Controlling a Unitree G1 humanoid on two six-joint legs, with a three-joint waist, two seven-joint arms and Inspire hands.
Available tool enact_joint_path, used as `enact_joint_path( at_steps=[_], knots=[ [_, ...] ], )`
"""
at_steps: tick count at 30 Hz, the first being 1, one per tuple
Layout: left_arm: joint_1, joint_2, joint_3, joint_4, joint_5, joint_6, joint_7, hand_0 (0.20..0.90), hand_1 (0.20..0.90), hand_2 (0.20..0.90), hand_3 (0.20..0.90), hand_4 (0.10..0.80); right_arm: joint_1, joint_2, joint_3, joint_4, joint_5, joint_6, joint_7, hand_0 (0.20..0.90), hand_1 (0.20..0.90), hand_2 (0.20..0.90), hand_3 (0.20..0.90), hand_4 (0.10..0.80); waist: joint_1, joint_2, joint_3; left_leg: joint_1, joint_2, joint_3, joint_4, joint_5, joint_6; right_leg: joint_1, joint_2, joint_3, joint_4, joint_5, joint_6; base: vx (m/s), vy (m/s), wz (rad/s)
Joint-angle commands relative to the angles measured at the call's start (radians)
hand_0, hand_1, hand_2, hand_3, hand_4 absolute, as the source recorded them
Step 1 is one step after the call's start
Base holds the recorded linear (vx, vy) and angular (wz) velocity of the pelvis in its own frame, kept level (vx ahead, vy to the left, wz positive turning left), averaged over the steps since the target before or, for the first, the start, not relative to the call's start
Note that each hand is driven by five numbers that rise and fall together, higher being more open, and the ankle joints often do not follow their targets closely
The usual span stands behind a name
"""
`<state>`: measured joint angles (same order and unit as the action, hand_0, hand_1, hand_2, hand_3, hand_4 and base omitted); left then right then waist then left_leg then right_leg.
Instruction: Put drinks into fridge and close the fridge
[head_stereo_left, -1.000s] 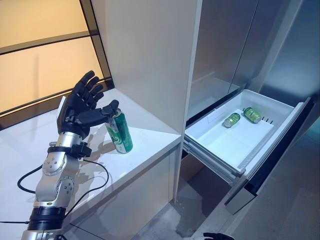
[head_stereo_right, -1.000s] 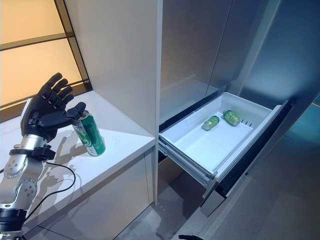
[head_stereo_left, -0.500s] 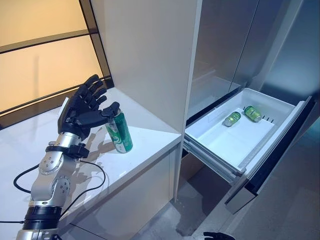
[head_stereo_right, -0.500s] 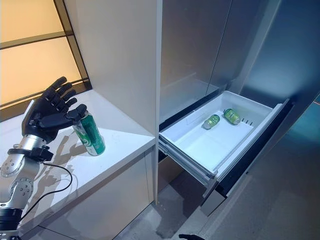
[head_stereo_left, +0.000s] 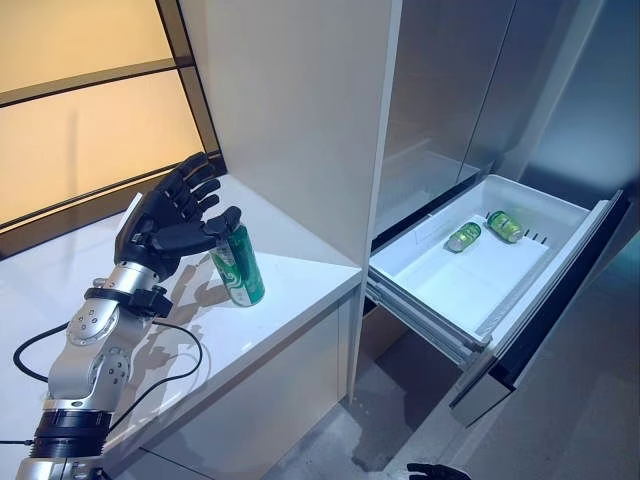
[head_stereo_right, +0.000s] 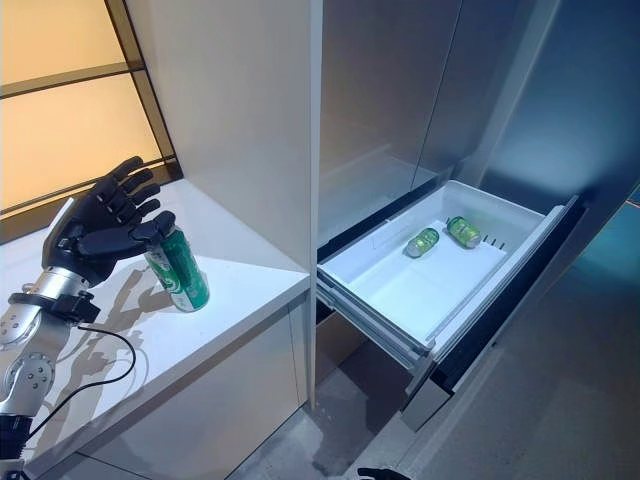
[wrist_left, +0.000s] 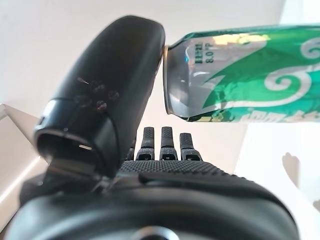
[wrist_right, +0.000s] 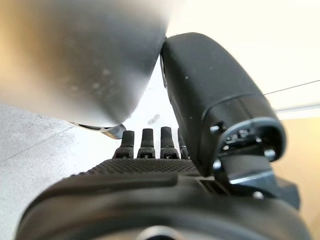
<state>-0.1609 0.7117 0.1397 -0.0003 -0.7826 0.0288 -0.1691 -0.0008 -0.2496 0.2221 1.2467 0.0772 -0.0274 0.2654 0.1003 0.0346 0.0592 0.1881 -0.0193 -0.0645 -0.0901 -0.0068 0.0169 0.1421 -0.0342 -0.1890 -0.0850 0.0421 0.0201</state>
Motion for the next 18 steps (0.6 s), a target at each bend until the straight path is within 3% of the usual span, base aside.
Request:
enact_joint_path(
  at_steps=[1, 8, 18],
  knots=[
    [-0.144, 0.04, 0.096, -0.023, -0.062, -0.116, 0.021, 0.9, 0.9, 0.9, 0.9, 0.8, -0.012, -0.031, 0.041, 0.041, -0.044, 0.013, 0.037, 0.9, 0.9, 0.9, 0.9, 0.8, -0.035, 0.006, -0.012, -0.004, -0.045, 0.08, 0.013, -0.06, 0.018, 0.017, 0.03, 0.056, 0.067, -0.117, 0.03, 0.0, 0.0, 0.0],
    [-0.146, 0.004, 0.094, -0.038, -0.043, -0.17, 0.08, 0.9, 0.9, 0.9, 0.9, 0.8, -0.01, -0.025, 0.046, 0.036, -0.041, 0.017, 0.031, 0.9, 0.9, 0.9, 0.9, 0.8, -0.042, 0.003, -0.014, -0.002, -0.045, 0.085, 0.012, -0.061, 0.018, 0.018, 0.032, 0.064, 0.063, -0.115, 0.03, 0.0, 0.0, 0.0],
    [-0.149, -0.01, 0.077, -0.041, -0.022, -0.15, 0.063, 0.9, 0.9, 0.9, 0.9, 0.8, -0.012, -0.025, 0.047, 0.04, -0.041, 0.016, 0.031, 0.9, 0.9, 0.9, 0.9, 0.8, -0.047, 0.001, -0.017, -0.001, -0.043, 0.092, 0.012, -0.061, 0.018, 0.016, 0.034, 0.072, 0.06, -0.111, 0.03, -0.003, -0.001, -0.01]
  ],
)
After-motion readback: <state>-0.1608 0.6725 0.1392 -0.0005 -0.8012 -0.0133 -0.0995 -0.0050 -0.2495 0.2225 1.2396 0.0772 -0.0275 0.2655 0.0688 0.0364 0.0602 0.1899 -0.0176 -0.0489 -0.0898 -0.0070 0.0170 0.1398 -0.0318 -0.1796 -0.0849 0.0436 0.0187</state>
